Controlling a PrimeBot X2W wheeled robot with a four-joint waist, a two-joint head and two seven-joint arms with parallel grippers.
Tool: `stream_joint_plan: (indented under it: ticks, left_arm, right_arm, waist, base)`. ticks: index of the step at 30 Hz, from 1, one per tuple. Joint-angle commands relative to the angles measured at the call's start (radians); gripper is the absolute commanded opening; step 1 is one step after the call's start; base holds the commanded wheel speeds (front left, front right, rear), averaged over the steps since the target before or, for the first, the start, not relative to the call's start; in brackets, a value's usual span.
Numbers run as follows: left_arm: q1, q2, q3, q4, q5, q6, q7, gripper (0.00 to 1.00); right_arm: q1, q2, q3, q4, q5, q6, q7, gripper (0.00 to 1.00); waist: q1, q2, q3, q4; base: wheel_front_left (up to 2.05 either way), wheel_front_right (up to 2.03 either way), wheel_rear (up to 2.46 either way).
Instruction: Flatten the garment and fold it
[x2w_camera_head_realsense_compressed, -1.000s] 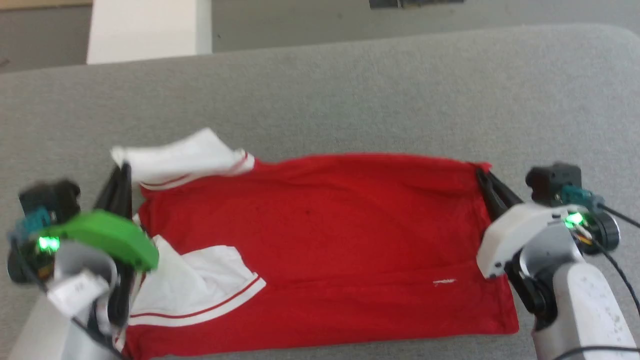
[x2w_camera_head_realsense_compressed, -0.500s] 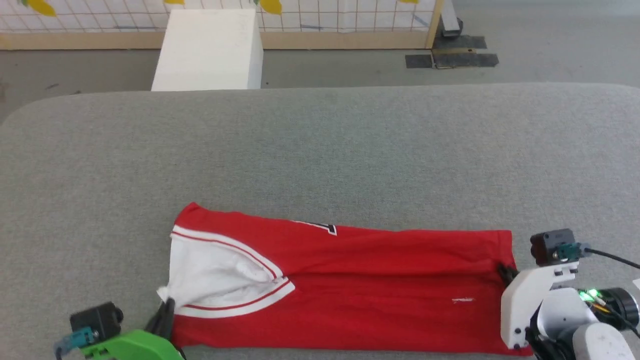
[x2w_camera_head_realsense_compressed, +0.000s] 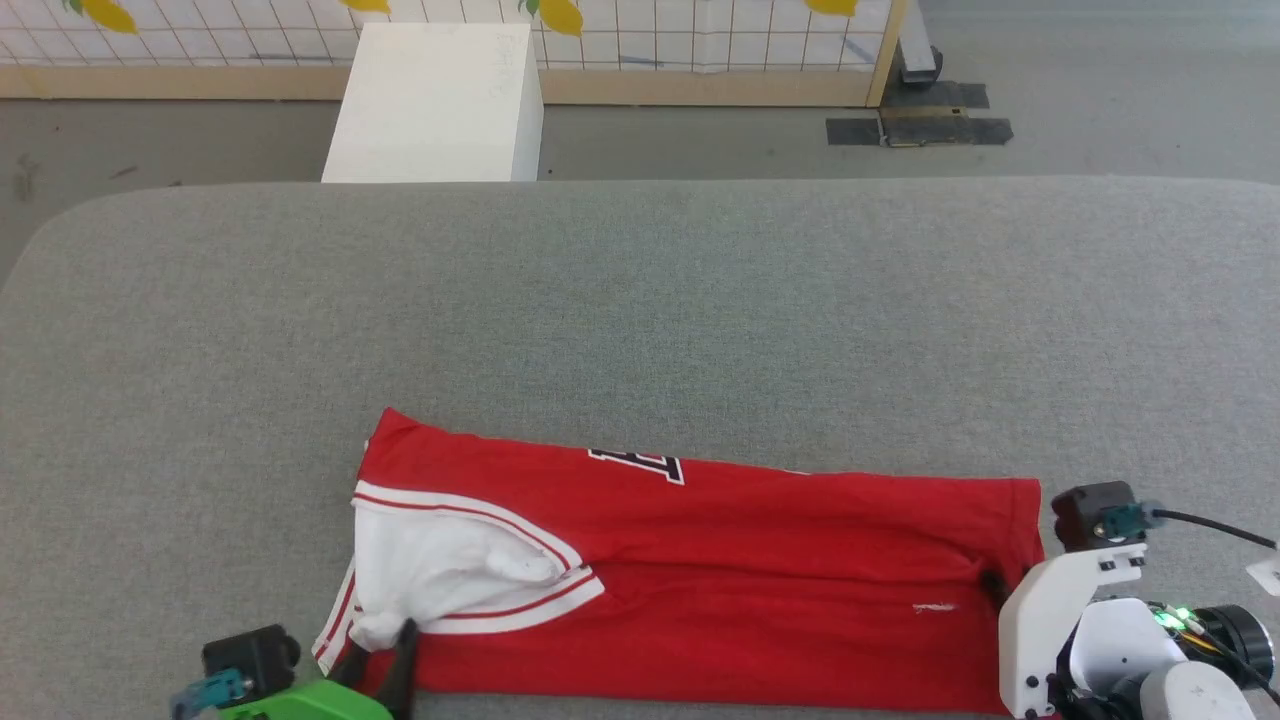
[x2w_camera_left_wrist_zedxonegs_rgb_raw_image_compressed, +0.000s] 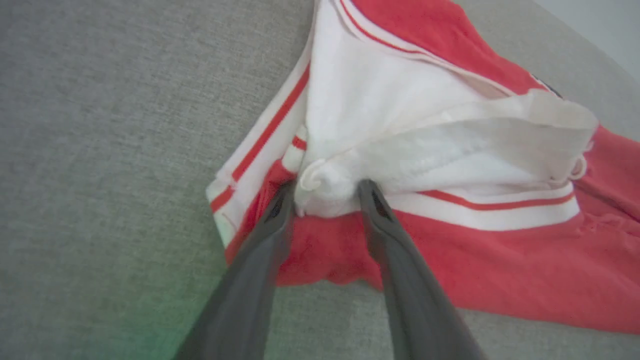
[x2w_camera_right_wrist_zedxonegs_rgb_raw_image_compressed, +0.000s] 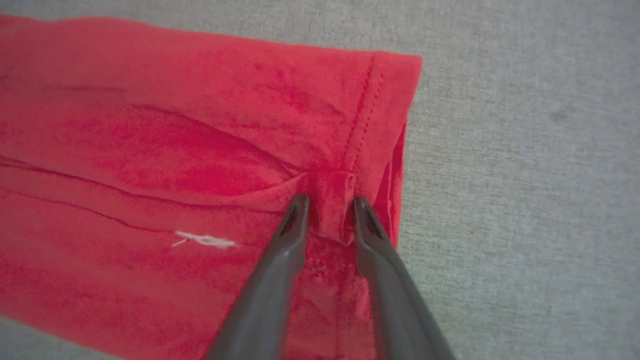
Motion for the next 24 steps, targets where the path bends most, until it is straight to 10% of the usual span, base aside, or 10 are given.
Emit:
stream_joint_plan:
  ticks: [1, 24]
  left_arm:
    - [-0.014, -0.013, -0.013, 0.015, 0.014, -0.005, -0.008, 1.00]
    - [-0.224, -0.047, 0.074, -0.050, 0.368, -0.025, -0.292, 1.00]
  right_arm:
    - [0.019, 0.012, -0.012, -0.004, 0.009, -0.002, -0.016, 1.00]
    - [0.111, 0.046, -0.121, -0.046, 0.171, -0.002, -0.429, 1.00]
  waist:
    - [0.0001, -0.0001, -0.010, 0.004]
    - [0.0001, -0.0001, -0.074, 0.015]
  base:
    - [0.00, 0.00, 0.00]
    - [0.00, 0.00, 0.00]
